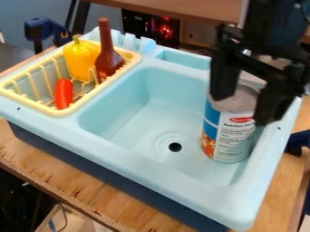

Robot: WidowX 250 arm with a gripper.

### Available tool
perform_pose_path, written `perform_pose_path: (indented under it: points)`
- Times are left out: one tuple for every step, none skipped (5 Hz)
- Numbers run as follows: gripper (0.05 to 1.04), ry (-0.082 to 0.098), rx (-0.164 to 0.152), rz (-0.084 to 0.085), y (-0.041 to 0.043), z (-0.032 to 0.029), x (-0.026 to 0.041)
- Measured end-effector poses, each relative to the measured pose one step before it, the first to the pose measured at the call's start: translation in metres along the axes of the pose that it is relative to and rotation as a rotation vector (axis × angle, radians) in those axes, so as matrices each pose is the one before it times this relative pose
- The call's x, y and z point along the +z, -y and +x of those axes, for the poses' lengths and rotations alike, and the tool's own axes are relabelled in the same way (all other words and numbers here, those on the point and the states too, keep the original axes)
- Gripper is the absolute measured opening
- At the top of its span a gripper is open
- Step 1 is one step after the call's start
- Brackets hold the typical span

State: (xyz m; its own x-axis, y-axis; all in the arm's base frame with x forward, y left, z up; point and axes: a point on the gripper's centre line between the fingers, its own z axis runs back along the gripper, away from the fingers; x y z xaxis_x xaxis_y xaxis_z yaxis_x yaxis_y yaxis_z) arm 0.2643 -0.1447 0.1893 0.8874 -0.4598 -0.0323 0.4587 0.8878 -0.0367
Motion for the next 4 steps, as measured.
perform_pose_path:
  points:
    - [0.999, 0.0331, -0.0057, 0.0, 0.00527, 0.02265, -0.00723]
    - [0.999, -0.0032, 0.0076, 0.0031, 0.00109, 0.01533, -0.00625]
    - [0.999, 0.0167, -0.0064, 0.004, 0.00316, 0.00905, -0.00305]
    - [0.999, 0.0736, -0.0117, -0.0047, 0.00022, 0.01152, -0.00146]
